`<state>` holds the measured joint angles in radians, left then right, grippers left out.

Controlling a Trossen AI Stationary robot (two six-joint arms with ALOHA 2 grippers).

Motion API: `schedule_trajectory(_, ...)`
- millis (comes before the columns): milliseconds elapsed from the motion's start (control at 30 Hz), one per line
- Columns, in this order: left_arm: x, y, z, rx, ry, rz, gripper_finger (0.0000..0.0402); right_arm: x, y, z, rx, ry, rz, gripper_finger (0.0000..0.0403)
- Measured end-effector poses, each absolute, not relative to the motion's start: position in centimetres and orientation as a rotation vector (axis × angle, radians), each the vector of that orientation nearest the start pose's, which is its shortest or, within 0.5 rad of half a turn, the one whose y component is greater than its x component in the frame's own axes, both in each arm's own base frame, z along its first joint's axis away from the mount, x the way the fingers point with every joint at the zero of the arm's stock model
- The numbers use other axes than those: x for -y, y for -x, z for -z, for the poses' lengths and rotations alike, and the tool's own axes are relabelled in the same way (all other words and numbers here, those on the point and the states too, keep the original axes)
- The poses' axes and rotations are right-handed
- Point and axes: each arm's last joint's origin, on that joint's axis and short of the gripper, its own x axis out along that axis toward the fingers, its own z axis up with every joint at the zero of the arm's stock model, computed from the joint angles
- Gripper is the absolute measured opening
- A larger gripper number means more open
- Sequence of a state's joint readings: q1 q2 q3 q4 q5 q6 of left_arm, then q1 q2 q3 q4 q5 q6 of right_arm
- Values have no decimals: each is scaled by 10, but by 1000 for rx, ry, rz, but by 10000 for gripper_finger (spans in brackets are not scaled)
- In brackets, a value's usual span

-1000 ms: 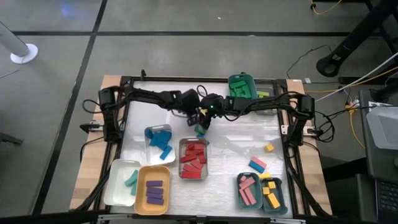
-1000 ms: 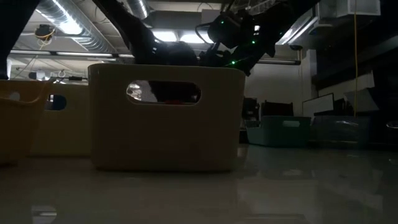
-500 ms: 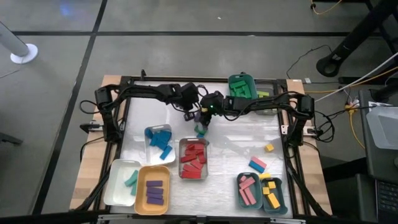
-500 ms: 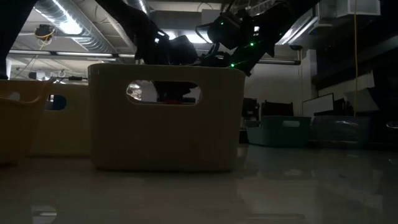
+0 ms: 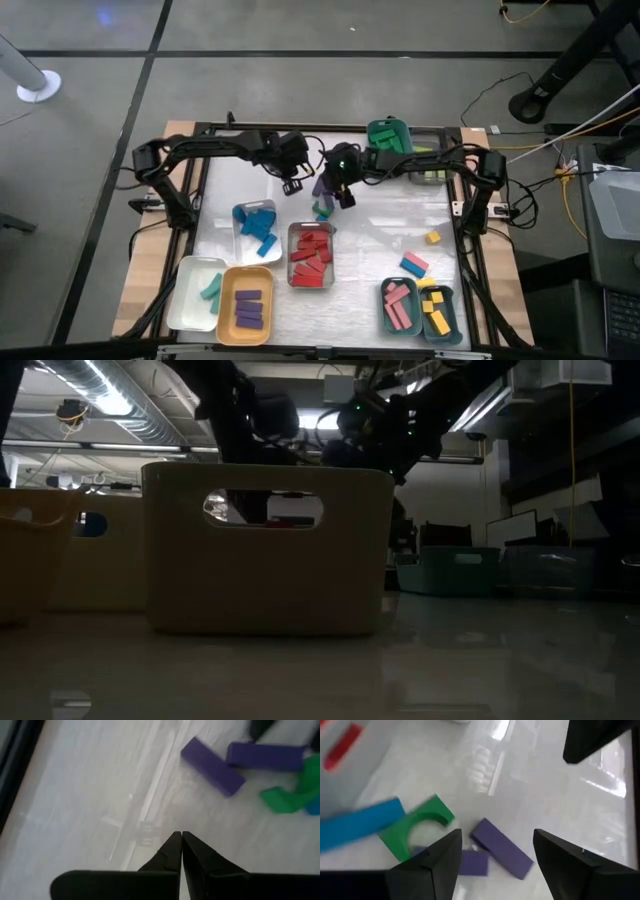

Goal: Sort blocks
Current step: Put the purple block into the yellow bin

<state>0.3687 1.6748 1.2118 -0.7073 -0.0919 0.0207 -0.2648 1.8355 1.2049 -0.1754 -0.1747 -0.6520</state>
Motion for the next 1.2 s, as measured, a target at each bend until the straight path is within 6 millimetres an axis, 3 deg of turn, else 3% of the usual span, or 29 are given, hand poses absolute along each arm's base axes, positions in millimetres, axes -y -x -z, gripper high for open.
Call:
schedule_trajectory(200, -104, -308, -238, -1102, 155, -385, 1, 115, -374, -188, -754, 451, -219, 243)
schedule_trajectory(433, -79, -317, -239, -1078, 168, -348, 1, 130, -378, -157, -805, 432, -225, 243)
schedule_trajectory(600, -62, -323, -240, -1053, 155, -308, 1, 133, -390, -147, -799, 433, -234, 243)
schedule_trajectory(900, -44, -325, -239, -1065, 141, -268, 1, 143, -419, -143, -905, 365, -300, 243)
schedule_trajectory(1200, -40, -326, -239, -1067, 131, -254, 1, 142, -412, -143, -1077, 353, -291, 243)
